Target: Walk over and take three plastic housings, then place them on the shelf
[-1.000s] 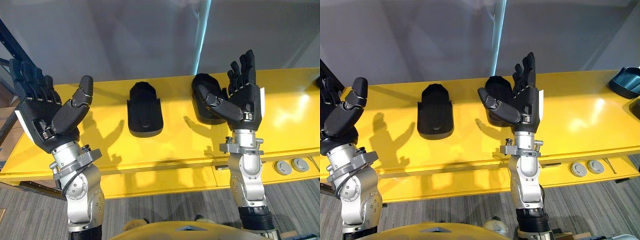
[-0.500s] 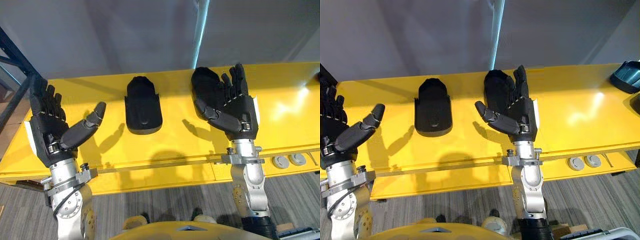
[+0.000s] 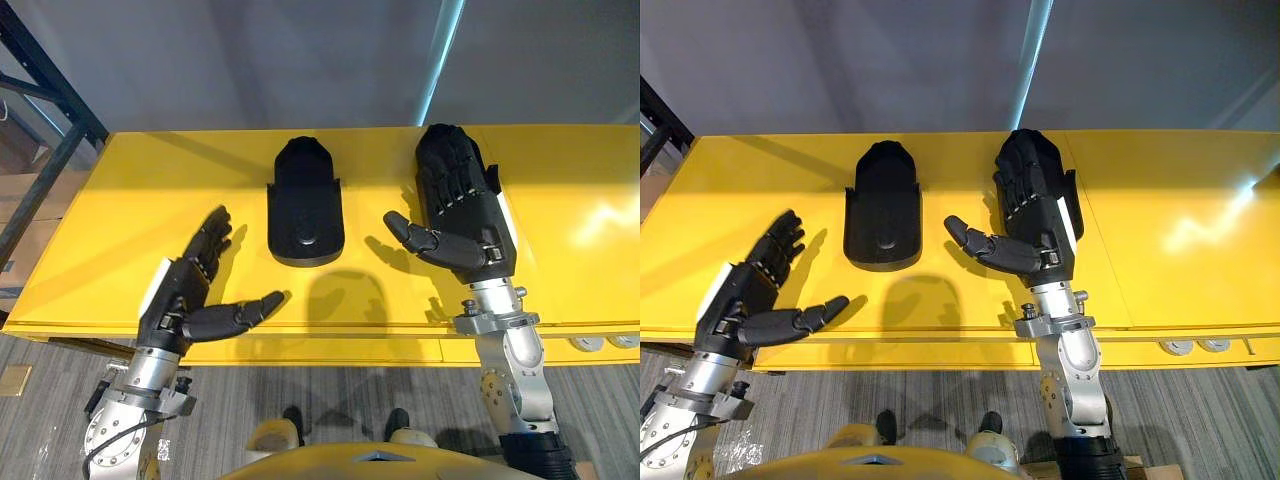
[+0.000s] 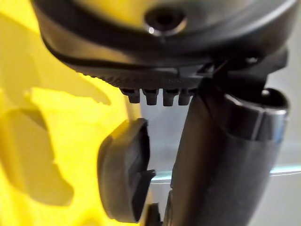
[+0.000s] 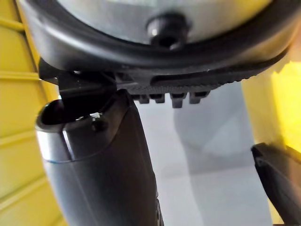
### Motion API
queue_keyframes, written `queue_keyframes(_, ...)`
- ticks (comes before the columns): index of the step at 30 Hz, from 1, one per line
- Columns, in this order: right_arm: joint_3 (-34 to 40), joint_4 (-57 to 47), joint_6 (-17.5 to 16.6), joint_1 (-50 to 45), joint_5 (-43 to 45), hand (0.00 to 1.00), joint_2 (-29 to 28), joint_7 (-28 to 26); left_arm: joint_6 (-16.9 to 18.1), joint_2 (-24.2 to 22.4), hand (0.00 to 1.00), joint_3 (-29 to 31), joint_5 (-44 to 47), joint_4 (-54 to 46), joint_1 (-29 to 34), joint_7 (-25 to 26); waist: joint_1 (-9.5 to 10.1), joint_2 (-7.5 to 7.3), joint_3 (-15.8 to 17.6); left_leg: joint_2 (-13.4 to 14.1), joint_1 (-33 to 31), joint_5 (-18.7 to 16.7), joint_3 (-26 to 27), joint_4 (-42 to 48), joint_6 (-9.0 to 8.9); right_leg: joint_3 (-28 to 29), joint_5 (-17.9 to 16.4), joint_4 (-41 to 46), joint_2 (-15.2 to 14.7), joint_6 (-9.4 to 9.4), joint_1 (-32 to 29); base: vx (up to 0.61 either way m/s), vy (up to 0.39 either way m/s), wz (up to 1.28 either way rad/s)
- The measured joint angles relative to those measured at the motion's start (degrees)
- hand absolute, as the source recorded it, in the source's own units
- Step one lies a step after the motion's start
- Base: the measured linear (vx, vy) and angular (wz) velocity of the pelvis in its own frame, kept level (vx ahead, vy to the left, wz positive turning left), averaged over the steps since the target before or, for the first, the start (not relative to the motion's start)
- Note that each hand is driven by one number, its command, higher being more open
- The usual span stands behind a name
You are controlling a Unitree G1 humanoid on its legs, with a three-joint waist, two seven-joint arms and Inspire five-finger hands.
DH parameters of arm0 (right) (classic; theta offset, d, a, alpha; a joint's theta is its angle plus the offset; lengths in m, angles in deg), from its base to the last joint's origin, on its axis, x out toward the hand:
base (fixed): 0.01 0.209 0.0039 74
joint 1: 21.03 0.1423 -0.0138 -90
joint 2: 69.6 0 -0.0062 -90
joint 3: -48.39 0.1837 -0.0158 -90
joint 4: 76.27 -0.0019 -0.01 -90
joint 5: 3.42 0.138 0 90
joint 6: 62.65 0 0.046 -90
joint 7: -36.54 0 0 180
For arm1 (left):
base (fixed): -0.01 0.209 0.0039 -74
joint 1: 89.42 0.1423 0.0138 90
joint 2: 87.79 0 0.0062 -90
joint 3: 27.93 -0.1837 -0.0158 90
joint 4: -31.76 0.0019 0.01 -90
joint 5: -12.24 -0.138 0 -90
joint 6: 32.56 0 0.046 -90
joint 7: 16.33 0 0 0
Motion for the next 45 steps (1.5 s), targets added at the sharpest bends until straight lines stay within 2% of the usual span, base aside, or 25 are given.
queue_keyframes(3, 0.19, 0.00, -0.57, 0.65, 0.06, 1.00, 0.88, -0.09, -2.85, 0.82, 1.00, -1.03, 1.63, 1.43, 1.50, -2.08, 0.01, 0.59, 0.26, 0.02, -0.40, -0.74, 0.16, 0.53, -0.27, 0.13, -0.21, 0.02, -0.09, 0.10, 0.02, -0.06, 0.008, -0.01)
queue_keyframes(9, 0.62, 0.00, -0.71, 0.53, 0.02, 1.00, 0.89, 0.06, -4.03, 2.05, 1.00, -1.42, 2.67, 1.93, 1.97, -2.84, -0.02, 1.49, 0.19, 0.29, -0.70, -0.76, 0.48, 0.73, -0.15, 0.04, -0.33, 0.07, 0.03, 0.02, -0.08, -0.01, -0.001, 0.02)
queue_keyframes(14, 1.04, 0.00, -1.65, 0.47, -0.02, 1.00, 0.84, 1.19, -2.39, 1.91, 1.00, -2.31, 1.41, 2.00, 1.26, 3.70, -0.02, 1.70, 0.20, 0.25, -0.83, -0.38, 0.49, 0.85, 0.24, 0.06, -0.37, 0.12, 0.01, 0.00, -0.26, 0.00, 0.000, 0.00)
queue_keyframes(16, 1.04, 0.00, -1.78, 0.48, -0.22, 1.00, 0.63, 1.30, -0.32, 1.54, 1.00, -3.43, 1.20, 2.59, 0.15, 7.27, 0.00, 1.64, 0.25, 0.20, -1.59, -0.53, 0.42, 1.85, 0.07, 0.24, -1.42, 1.97, -0.17, 0.15, -1.48, 0.00, 0.004, 0.04)
queue_keyframes(18, 1.02, 0.00, -2.57, 0.62, -0.73, 1.00, 0.27, 1.63, 2.57, 0.36, 1.00, -4.61, 1.12, 3.91, -3.79, 11.38, -0.06, 1.46, 1.15, 0.31, -4.08, -1.00, 0.08, 5.30, -0.10, 0.26, -4.08, 8.04, -1.36, -0.08, -4.91, -0.04, 0.009, 0.17)
queue_keyframes(21, 0.98, -0.01, -2.79, 0.96, -0.79, 1.00, -0.31, 2.77, 5.11, -1.14, 1.00, -6.11, -1.45, 4.03, -7.26, 16.49, -0.13, 1.19, 3.14, 0.39, -4.86, -1.43, 0.15, 6.90, 0.13, 0.73, -5.48, 11.53, -2.04, -0.51, -6.56, -0.08, -0.013, 0.03)
queue_keyframes(24, 0.97, -0.08, -3.56, 1.05, -0.78, 1.00, -0.40, 3.27, 6.66, -1.12, 1.00, -7.11, -4.19, 4.02, -8.26, 19.53, -0.79, 1.30, 4.50, 0.63, -6.40, -2.96, 0.63, 9.21, 0.39, 2.14, -6.73, 14.02, -2.22, -0.53, -8.30, -0.11, -0.016, -0.12)
queue_keyframes(28, 1.39, -2.81, -4.31, 0.69, -0.74, 1.00, -0.41, 3.88, 6.93, -1.10, 1.00, -9.32, -5.61, 4.24, -8.17, 21.92, -1.73, 1.53, 5.58, 0.91, -8.17, -3.19, 1.95, 10.42, 0.63, 3.77, -7.04, 15.43, -2.30, -0.56, -11.08, -0.06, -0.012, -0.14)
queue_keyframes(36, 2.31, -3.44, -5.43, 0.44, -0.67, 1.00, -0.40, 3.27, 7.15, -1.08, 1.00, -11.29, -6.65, 4.39, -8.40, 21.41, -2.17, 1.63, 5.67, 1.35, -7.71, -3.25, 3.06, 10.46, 0.53, 4.92, -7.04, 16.08, -1.91, -0.59, -12.01, 0.03, -0.009, -0.07)
queue_keyframes(41, 2.27, -3.44, -5.43, 0.45, -0.64, 1.00, -0.40, 3.27, 7.15, -0.92, 1.00, -13.27, -7.74, 4.73, -8.85, 22.77, -2.78, 1.49, 5.84, 1.28, -6.92, -3.31, 3.50, 10.24, 0.51, 5.38, -7.04, 16.08, -1.94, -0.59, -11.60, 0.00, 0.005, -0.05)
queue_keyframes(45, 2.10, -3.44, -5.43, 0.32, -0.61, 1.00, -0.41, 3.29, 7.14, -0.95, 1.00, -13.34, -11.39, 7.49, -11.31, 30.52, -3.14, 1.46, 5.90, 1.35, -6.87, -3.35, 3.69, 10.22, 0.52, 5.61, -7.04, 16.28, -1.89, -0.58, -11.55, -0.03, -0.003, -0.03)
